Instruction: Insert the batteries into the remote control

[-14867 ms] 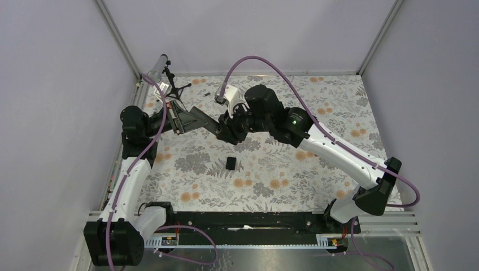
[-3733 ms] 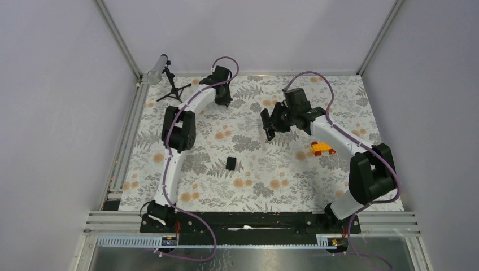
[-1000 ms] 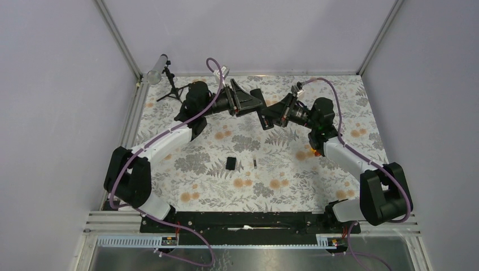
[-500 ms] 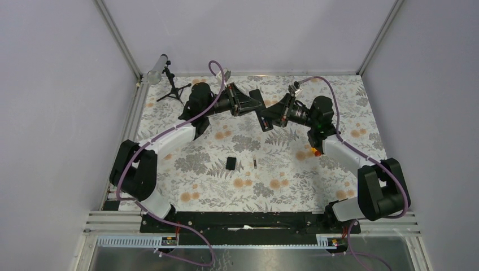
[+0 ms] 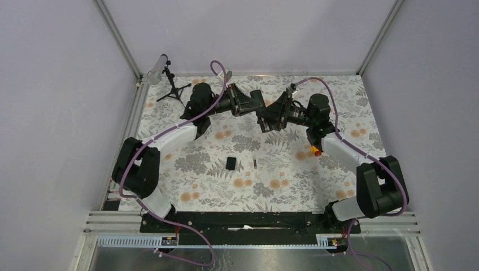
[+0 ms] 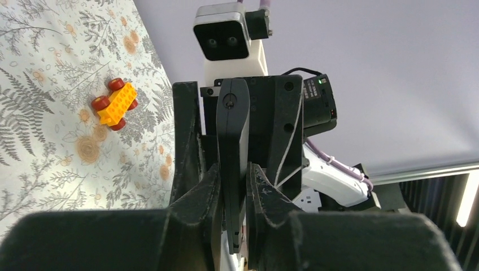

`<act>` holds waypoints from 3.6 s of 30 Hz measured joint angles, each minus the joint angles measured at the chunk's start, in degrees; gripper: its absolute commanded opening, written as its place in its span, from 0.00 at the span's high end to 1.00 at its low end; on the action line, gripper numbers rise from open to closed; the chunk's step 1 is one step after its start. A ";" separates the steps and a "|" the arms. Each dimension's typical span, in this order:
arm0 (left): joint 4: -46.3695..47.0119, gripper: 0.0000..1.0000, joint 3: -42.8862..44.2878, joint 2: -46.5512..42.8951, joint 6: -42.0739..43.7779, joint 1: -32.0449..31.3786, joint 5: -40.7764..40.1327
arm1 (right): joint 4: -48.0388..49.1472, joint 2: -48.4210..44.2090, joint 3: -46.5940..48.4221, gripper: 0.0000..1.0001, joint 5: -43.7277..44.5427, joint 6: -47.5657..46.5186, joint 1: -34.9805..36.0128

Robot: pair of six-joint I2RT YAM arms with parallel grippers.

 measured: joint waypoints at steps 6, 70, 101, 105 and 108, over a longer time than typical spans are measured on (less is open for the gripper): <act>-0.37 1.00 0.00 -0.04 4.31 2.58 1.57 | -4.00 -0.31 -0.02 0.14 0.74 -3.43 0.00; -34.07 1.00 -12.72 -12.57 39.36 17.94 -9.70 | -73.02 23.21 24.46 0.94 58.05 -45.53 27.98; 5.35 1.00 -22.91 0.17 14.45 4.02 -0.83 | -76.85 11.78 30.93 0.91 47.65 -43.65 27.17; 5.16 1.00 -23.45 0.17 14.08 4.02 -1.09 | -78.14 11.82 30.93 0.91 47.76 -43.54 26.84; 5.07 1.00 -23.45 0.17 14.05 4.02 -1.31 | -78.93 11.87 30.97 0.91 47.63 -43.69 26.84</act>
